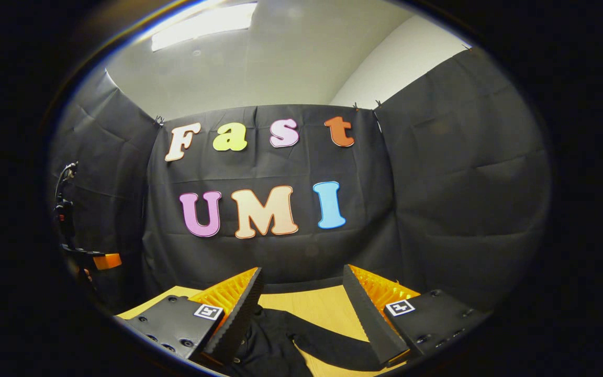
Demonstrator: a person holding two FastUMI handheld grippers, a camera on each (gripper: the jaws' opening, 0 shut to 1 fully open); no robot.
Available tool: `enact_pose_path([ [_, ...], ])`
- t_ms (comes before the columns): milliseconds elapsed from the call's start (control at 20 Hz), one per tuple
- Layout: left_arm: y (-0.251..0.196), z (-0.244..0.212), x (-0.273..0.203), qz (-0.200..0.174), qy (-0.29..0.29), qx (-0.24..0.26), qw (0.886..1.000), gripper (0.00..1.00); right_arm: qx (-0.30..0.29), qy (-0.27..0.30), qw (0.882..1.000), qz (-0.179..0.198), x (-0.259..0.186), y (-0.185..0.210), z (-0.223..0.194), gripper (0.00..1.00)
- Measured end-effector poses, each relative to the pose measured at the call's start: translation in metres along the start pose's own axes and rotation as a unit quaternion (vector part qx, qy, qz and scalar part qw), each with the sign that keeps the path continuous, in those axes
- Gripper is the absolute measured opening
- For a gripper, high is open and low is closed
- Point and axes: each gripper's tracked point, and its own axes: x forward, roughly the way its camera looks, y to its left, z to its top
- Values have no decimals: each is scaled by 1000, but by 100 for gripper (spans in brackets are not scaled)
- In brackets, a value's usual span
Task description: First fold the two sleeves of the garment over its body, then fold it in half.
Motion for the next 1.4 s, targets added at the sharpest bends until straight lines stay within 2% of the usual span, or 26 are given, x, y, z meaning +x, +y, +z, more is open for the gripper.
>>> enact_pose_path([
  [100,0,-1,-1,0,-1,11,1000,95,5,1,1000,-5,0,-4,-1,93],
  [250,0,0,-3,2,2,12,1000,95,2,1,1000,-5,3,-7,-2,100],
  [300,0,0,-3,4,4,13,1000,95,1,1,1000,-5,2,-8,-2,96],
  [450,4,-1,-6,11,4,20,1000,95,2,3,1000,-7,2,-12,-6,96],
  [500,5,-1,-8,12,3,21,1000,95,6,4,1000,-5,0,-11,-8,93],
  [700,13,0,-17,25,2,22,999,95,14,14,1000,-4,2,-17,-16,100],
  [850,23,-4,-24,39,7,22,999,95,7,17,1000,-8,5,-22,-20,96],
  [900,26,-6,-26,44,12,22,999,95,7,21,1000,-7,6,-24,-22,100],
  [1000,33,-10,-29,54,16,24,998,95,11,26,1000,-7,9,-31,-28,100],
  [1050,37,-10,-30,60,18,26,998,95,16,29,999,-11,13,-38,-30,100],
  [1150,42,-11,-30,71,21,28,997,95,27,42,998,-27,20,-53,-41,92],
  [1200,43,-11,-29,74,24,28,997,95,29,49,998,-36,23,-62,-48,96],
  [1400,45,-15,-29,85,30,22,996,95,29,90,993,-75,30,-102,-91,97],
])
